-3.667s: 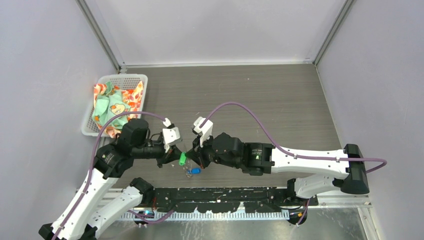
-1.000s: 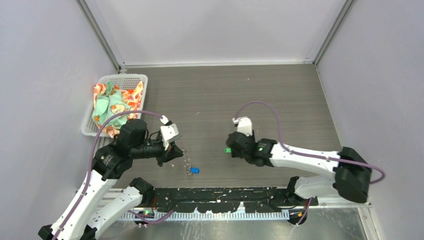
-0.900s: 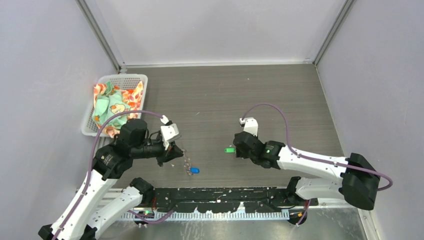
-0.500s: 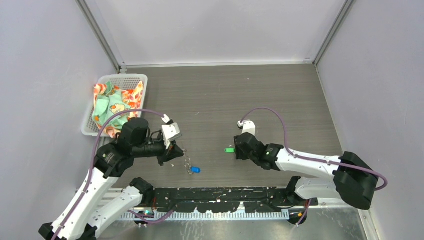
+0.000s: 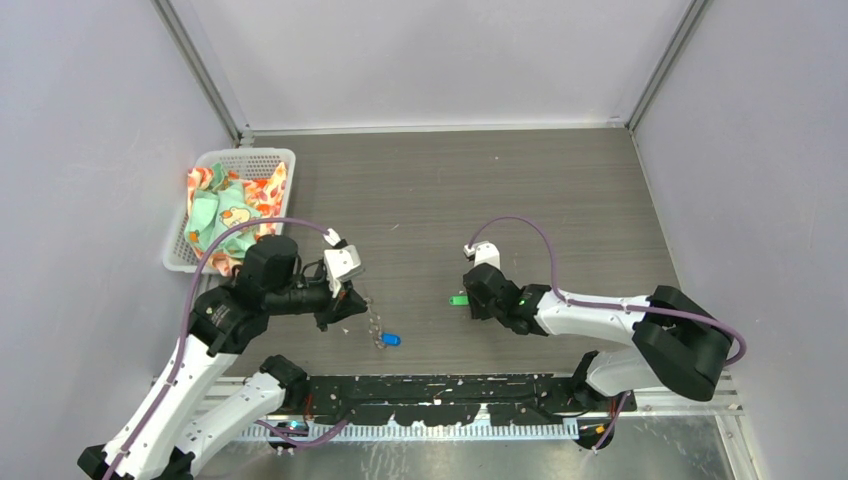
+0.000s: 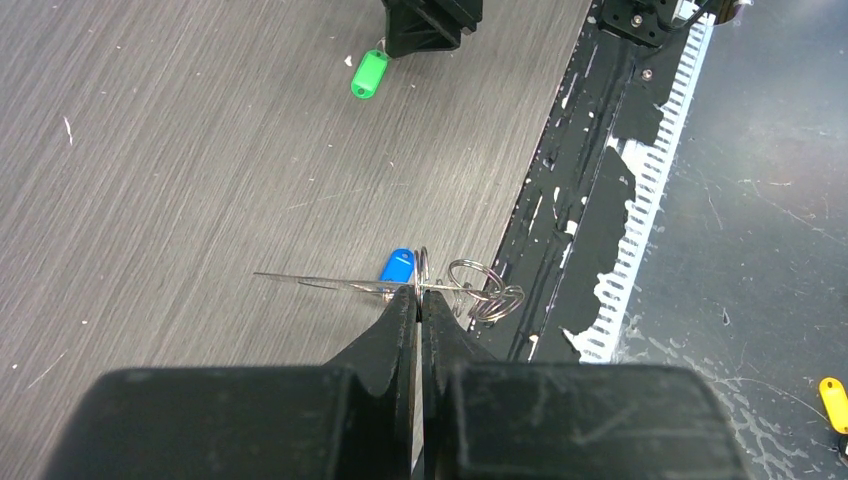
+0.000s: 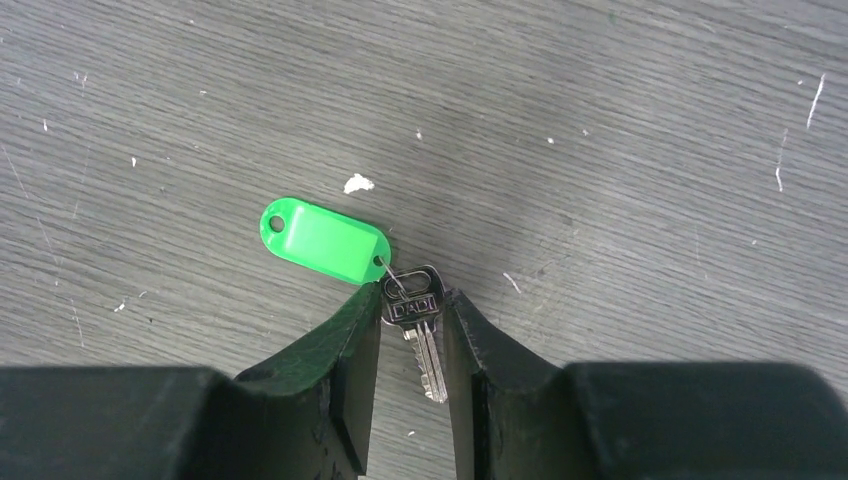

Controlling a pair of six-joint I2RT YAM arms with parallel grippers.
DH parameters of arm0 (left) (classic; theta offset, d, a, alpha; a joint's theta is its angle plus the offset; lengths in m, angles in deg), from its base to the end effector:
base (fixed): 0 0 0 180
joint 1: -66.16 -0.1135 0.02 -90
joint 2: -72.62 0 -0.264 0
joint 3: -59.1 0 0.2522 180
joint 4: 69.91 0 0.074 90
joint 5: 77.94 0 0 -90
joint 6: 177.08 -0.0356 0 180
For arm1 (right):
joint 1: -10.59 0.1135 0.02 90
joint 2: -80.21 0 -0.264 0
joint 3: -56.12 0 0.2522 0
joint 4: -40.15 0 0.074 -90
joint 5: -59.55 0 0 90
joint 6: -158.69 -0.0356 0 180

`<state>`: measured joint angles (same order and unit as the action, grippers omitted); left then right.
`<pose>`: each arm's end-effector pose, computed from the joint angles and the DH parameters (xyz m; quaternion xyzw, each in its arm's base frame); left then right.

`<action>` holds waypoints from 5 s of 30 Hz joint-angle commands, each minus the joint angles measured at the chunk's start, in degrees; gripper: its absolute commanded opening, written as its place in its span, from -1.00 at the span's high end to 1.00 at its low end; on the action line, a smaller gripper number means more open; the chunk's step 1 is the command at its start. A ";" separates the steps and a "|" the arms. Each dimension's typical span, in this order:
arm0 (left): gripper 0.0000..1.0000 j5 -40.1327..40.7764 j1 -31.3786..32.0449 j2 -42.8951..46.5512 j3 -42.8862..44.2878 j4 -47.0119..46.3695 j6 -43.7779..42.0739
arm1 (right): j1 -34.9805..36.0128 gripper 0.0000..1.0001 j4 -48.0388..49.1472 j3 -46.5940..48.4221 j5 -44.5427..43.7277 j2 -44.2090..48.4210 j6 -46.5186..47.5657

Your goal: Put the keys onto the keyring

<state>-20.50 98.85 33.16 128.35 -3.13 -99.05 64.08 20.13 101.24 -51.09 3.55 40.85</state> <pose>0.0891 -0.0799 0.3440 0.4421 0.7471 -0.3238 0.3763 0.1533 0.1860 0.1544 -0.1487 0.9189 0.0827 0.3559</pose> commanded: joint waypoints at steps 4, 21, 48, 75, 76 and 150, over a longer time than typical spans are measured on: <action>0.99 -0.31 0.24 -0.22 2.66 -1.69 0.63 | -0.63 0.31 3.71 1.95 -1.56 1.51 2.08; 0.99 -0.32 0.27 -0.70 3.18 -1.51 0.97 | -1.31 0.56 5.07 2.40 -0.18 -2.50 2.84; 0.99 -1.96 0.27 -1.63 2.27 -1.07 1.07 | -0.57 0.98 5.22 2.37 22.78 16.18 7.01; 0.99 -4.77 0.53 -3.92 1.64 -0.76 0.40 | 13.95 0.97 11.18 19.74 30.19 10.96 8.73; 0.99 -4.39 0.49 -3.95 1.63 -0.80 0.50 | 14.12 0.98 11.48 19.79 30.11 10.92 8.66; 0.99 -0.73 3.37 -2.53 -0.55 -3.74 -2.70 | 15.41 0.98 13.16 24.01 17.11 2.87 1.37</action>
<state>-18.60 101.38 29.09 127.43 -4.23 -100.89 79.65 33.72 122.33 -31.18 7.42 42.58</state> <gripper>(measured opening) 0.019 0.023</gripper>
